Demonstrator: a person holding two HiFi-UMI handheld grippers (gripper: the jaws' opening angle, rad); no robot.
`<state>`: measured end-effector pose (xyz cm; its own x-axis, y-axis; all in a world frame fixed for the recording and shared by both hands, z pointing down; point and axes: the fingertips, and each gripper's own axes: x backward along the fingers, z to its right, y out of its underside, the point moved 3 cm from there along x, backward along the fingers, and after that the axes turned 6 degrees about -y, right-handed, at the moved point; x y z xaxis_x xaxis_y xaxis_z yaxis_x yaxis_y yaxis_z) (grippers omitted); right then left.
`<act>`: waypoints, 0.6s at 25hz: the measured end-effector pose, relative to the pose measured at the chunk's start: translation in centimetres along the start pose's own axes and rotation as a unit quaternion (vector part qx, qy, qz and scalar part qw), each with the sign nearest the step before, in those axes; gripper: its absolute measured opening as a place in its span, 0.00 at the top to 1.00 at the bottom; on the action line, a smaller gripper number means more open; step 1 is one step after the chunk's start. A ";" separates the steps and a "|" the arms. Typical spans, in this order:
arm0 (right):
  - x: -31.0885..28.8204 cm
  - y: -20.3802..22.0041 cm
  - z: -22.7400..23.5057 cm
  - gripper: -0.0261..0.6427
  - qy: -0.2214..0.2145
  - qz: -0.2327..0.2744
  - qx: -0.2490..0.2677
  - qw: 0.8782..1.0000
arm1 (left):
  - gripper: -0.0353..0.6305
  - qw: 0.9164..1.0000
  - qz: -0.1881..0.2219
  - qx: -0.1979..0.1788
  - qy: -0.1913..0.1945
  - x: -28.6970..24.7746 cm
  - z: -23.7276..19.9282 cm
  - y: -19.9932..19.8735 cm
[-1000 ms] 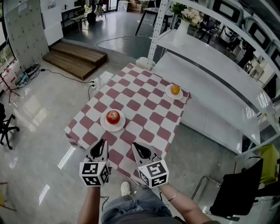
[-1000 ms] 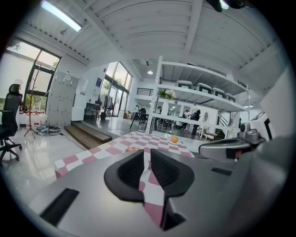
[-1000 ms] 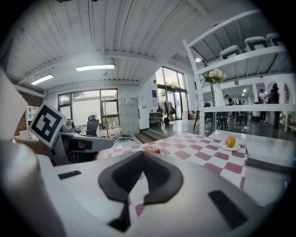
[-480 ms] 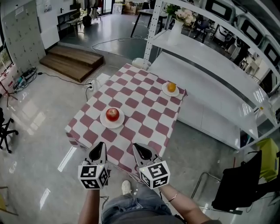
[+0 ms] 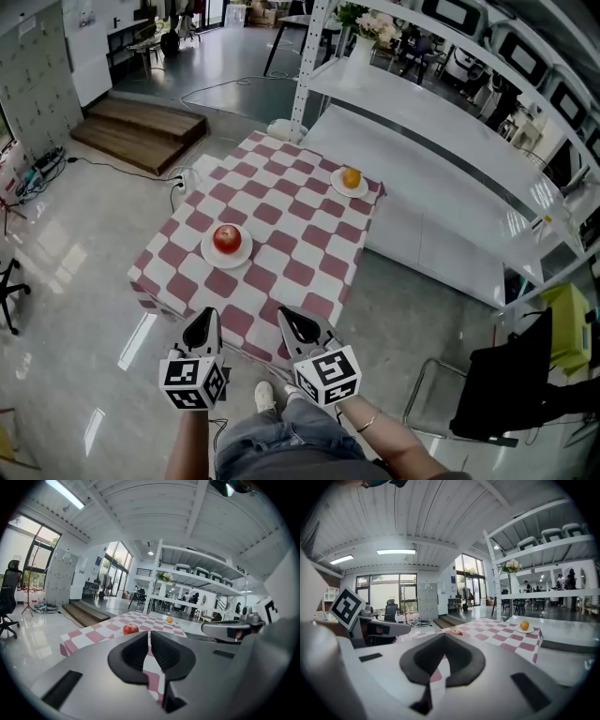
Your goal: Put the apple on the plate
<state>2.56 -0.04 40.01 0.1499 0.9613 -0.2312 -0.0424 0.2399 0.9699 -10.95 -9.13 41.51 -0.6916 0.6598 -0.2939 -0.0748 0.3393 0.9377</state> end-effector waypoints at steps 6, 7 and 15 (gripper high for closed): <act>1.1 0.0 0.1 0.95 -0.007 0.010 0.001 1.000 | 0.90 1.000 0.005 0.003 -0.010 0.8 0.7 0.1; 1.3 0.1 0.0 0.95 -0.008 0.011 0.001 1.000 | 0.90 1.000 0.005 0.003 -0.012 1.1 0.8 0.2; 4.1 0.3 -0.6 0.95 -0.025 0.018 0.002 1.000 | 0.90 0.999 0.009 0.000 -0.037 3.9 2.2 0.8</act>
